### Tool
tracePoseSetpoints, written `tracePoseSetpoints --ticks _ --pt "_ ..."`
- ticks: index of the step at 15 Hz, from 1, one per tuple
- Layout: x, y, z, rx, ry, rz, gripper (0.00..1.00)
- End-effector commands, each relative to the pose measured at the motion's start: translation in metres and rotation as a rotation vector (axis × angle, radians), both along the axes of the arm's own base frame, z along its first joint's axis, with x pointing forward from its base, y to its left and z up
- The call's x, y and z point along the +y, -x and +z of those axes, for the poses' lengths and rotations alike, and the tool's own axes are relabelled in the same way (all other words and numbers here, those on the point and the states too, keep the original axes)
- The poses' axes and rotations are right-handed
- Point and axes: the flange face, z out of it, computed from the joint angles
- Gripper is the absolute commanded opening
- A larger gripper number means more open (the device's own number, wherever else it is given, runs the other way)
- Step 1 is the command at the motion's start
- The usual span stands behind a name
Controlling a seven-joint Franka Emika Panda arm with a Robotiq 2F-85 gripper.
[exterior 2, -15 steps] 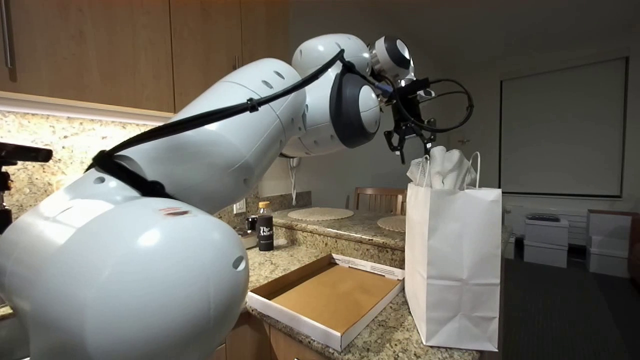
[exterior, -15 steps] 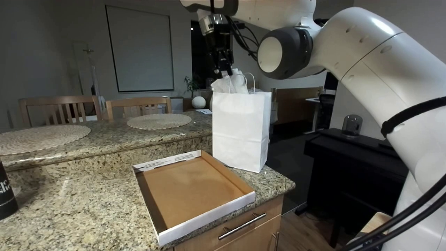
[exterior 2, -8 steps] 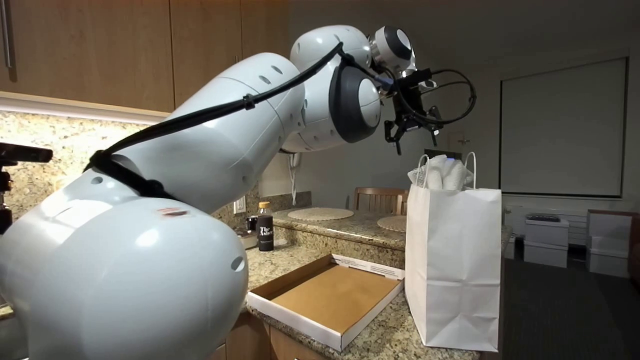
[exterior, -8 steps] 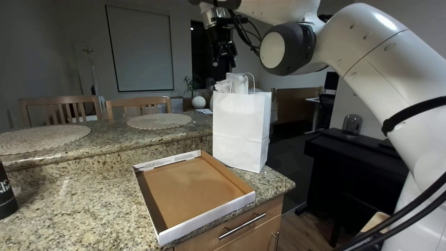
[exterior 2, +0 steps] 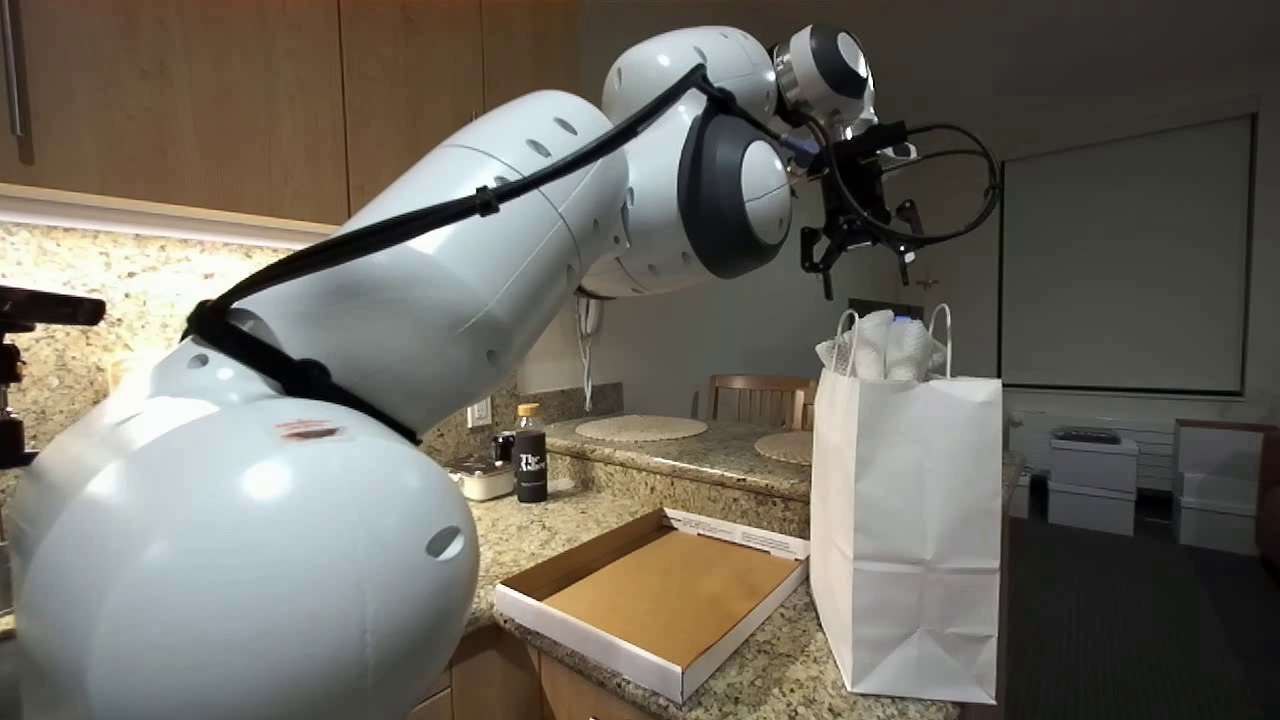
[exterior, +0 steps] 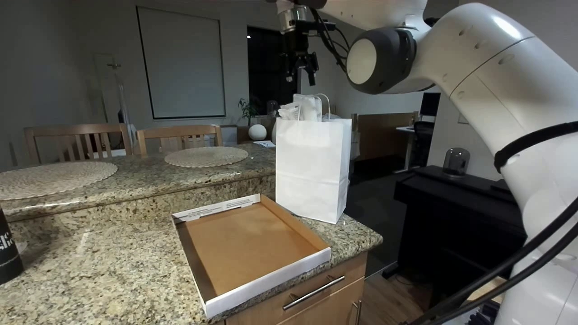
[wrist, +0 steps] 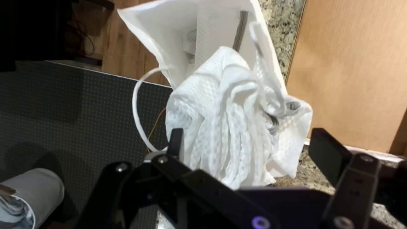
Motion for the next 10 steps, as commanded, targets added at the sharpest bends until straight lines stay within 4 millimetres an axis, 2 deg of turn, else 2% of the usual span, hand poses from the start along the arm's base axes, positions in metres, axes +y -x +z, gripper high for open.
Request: tracePoseSetpoints --ticks 1,5,10 --pt "-0.037 -0.018 -0.012 -0.116 -0.111 -0.075 1.00" --pt "-0.066 -0.042 -0.038 -0.190 -0.043 -0.094 1.00" --pt "-0.073 -0.049 -0.065 -0.091 0.191 -0.068 1.00"
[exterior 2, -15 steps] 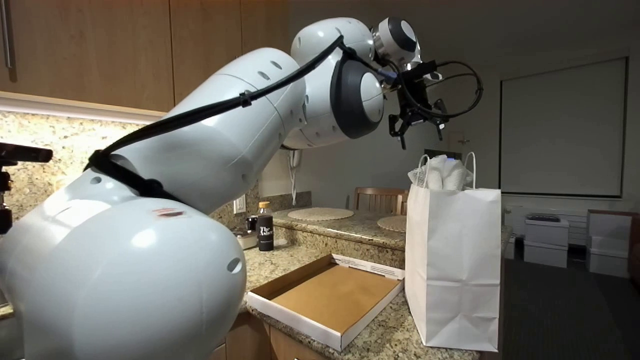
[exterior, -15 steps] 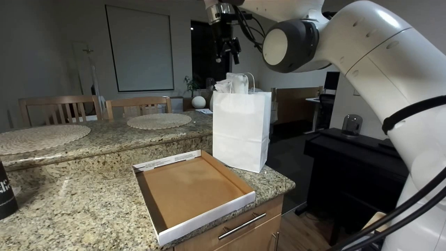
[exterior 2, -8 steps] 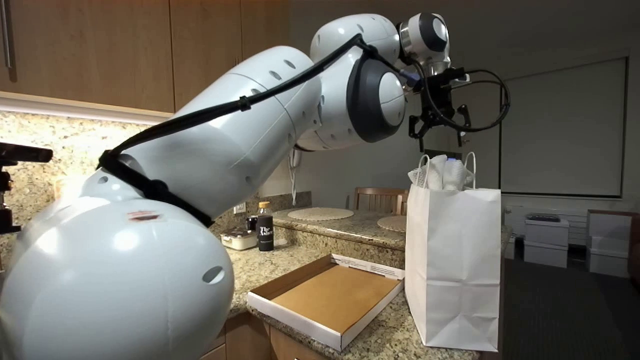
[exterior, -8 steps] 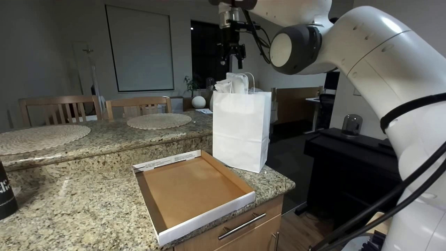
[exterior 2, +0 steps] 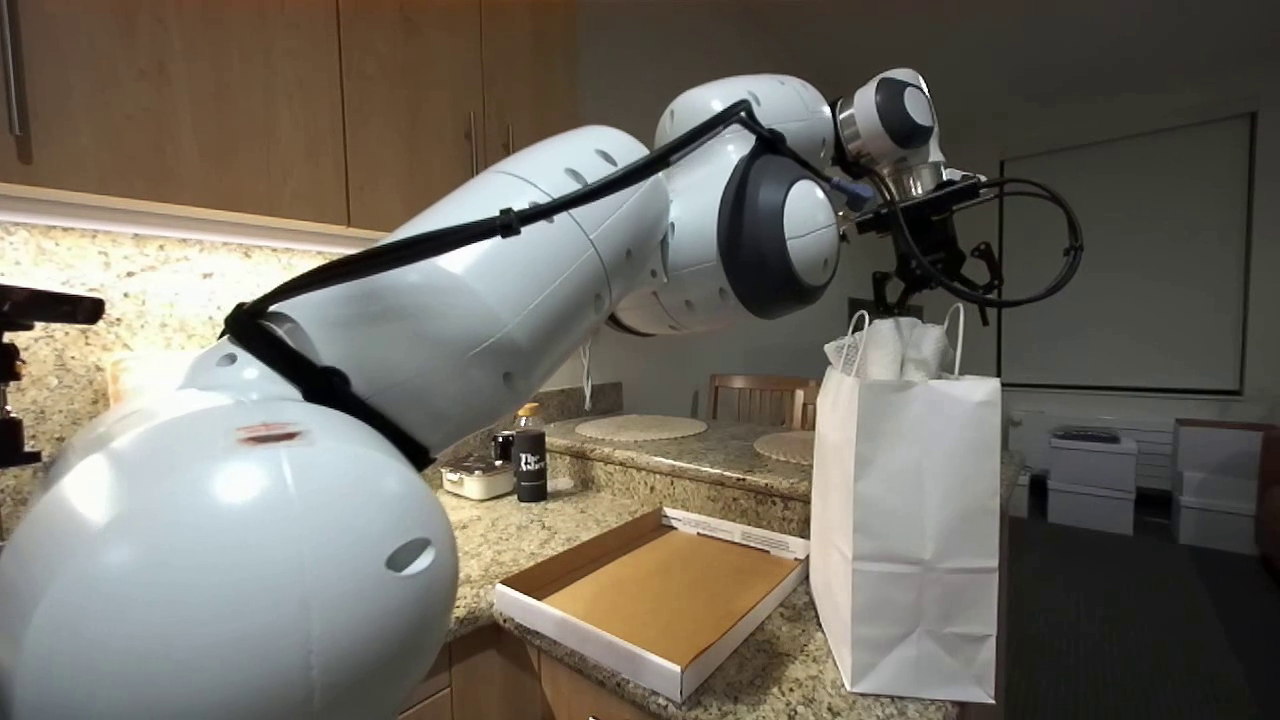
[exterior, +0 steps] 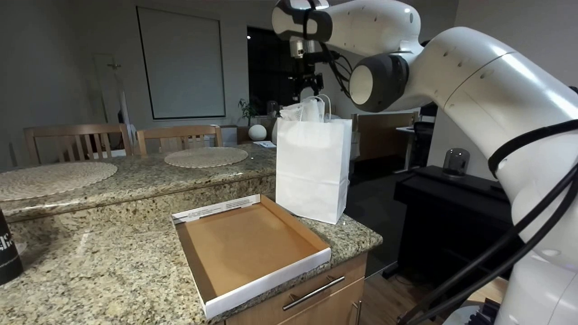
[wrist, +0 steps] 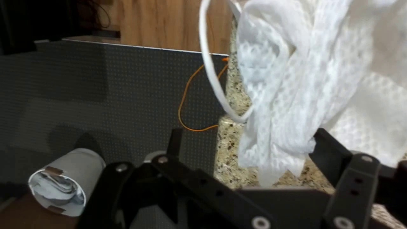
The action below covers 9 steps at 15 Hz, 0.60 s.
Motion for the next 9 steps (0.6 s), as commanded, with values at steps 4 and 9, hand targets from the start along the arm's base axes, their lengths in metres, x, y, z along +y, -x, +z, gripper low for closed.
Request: tracePoseSetpoints --ticks 4,9 --pt "0.004 0.011 -0.019 0.223 0.283 -0.044 1.00" --pt "0.009 0.041 -0.012 0.484 0.341 0.003 1.00"
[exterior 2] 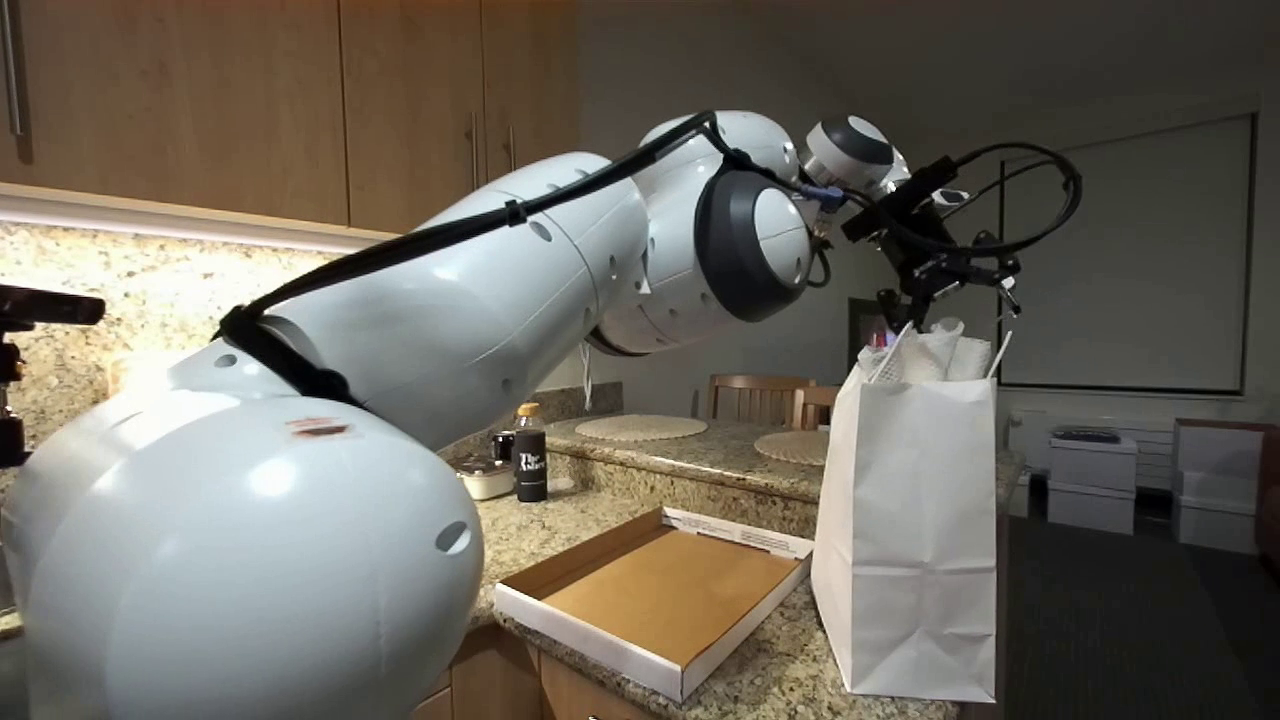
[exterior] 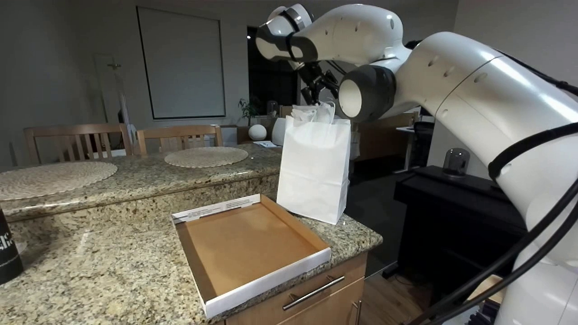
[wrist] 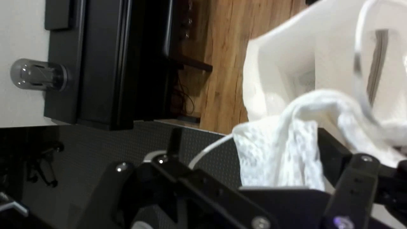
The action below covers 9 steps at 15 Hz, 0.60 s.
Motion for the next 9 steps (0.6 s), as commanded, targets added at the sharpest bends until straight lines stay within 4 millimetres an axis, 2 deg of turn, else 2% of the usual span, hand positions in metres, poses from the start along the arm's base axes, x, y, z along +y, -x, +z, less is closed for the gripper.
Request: tracePoseSetpoints --ticks 1,5,9 --pt "0.003 0.021 0.015 0.187 0.002 0.066 1.00" --pt "0.007 0.037 0.027 0.377 -0.004 0.148 1.00" --pt "0.012 0.038 0.040 0.480 -0.021 0.277 1.00"
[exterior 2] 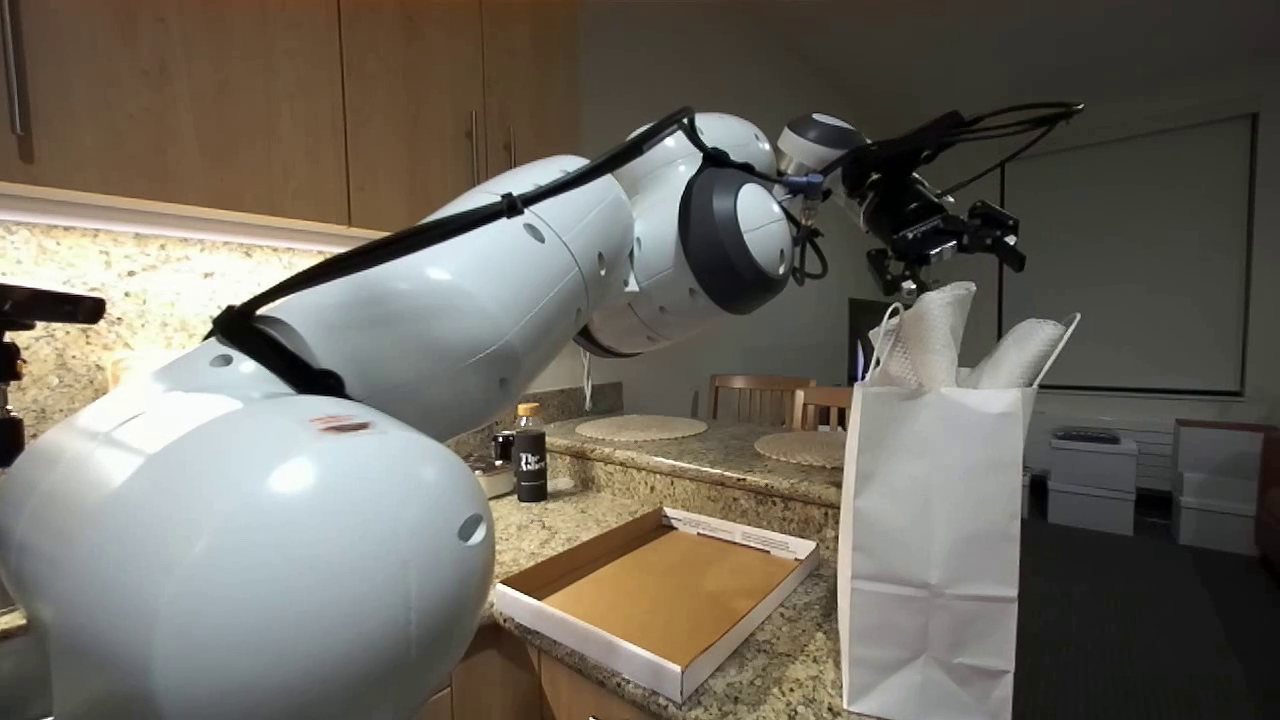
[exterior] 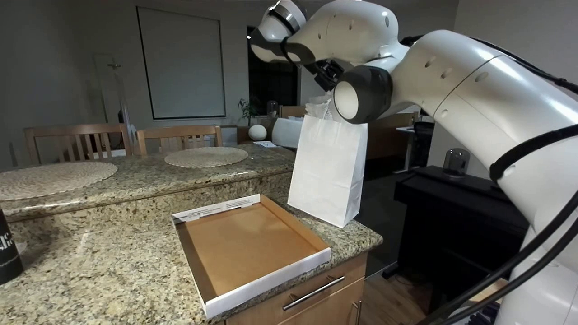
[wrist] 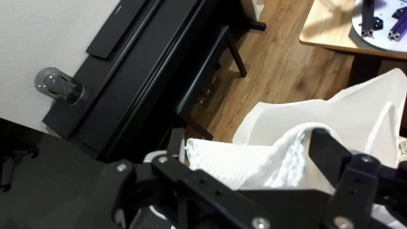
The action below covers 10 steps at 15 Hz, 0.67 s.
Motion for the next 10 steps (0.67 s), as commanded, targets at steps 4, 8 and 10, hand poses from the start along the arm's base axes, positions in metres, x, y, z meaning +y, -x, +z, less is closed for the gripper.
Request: tracePoseSetpoints --ticks 4,8,10 --pt "0.012 0.008 0.016 0.123 -0.089 0.125 1.00" --pt "0.018 0.010 0.018 0.120 -0.145 0.148 1.00" --pt "0.021 0.014 0.024 0.088 -0.187 0.145 1.00"
